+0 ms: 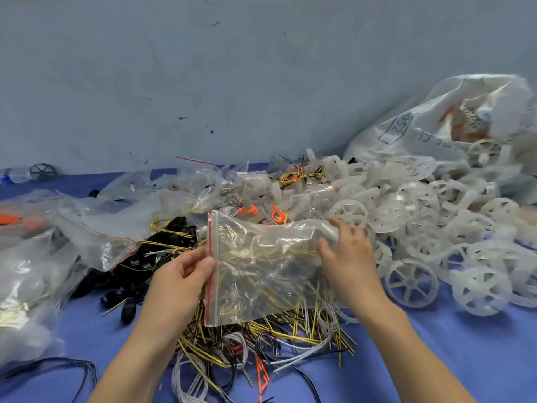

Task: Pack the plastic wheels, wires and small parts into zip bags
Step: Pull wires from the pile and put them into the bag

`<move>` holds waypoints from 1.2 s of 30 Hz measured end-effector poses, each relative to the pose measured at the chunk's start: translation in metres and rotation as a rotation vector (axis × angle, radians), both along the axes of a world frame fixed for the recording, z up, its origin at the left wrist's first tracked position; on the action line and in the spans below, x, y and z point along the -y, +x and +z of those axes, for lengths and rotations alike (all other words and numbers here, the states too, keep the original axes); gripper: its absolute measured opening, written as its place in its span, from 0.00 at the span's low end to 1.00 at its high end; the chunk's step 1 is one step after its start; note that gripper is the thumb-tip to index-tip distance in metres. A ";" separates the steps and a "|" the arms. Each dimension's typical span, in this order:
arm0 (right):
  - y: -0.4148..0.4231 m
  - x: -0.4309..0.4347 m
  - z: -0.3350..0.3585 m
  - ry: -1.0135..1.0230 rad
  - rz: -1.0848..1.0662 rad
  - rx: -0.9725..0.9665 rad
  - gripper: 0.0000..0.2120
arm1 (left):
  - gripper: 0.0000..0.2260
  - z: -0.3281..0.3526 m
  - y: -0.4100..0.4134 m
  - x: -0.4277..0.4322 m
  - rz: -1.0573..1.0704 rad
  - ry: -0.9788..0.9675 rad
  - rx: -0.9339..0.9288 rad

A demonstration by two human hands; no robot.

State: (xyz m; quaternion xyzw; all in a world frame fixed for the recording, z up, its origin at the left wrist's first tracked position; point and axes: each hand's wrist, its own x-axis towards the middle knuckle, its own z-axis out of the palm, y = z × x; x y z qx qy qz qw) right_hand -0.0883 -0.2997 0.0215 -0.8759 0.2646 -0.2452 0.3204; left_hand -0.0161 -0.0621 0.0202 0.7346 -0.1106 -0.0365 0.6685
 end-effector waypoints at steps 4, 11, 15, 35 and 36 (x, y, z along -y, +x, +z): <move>-0.007 0.004 0.015 -0.005 -0.016 0.108 0.23 | 0.09 0.001 0.000 -0.002 -0.071 -0.019 -0.024; -0.041 0.018 0.045 -0.311 -0.240 0.137 0.17 | 0.07 0.000 -0.026 0.019 -0.172 -0.066 -0.005; -0.045 -0.010 0.048 -0.193 -0.004 0.317 0.10 | 0.08 -0.011 -0.044 0.043 -0.320 -0.085 -0.183; -0.042 -0.039 -0.005 0.369 0.380 0.010 0.10 | 0.11 -0.013 -0.049 0.068 -0.380 -0.320 -0.405; -0.043 -0.039 -0.004 0.385 0.392 0.004 0.12 | 0.11 -0.013 -0.049 0.069 -0.379 -0.314 -0.405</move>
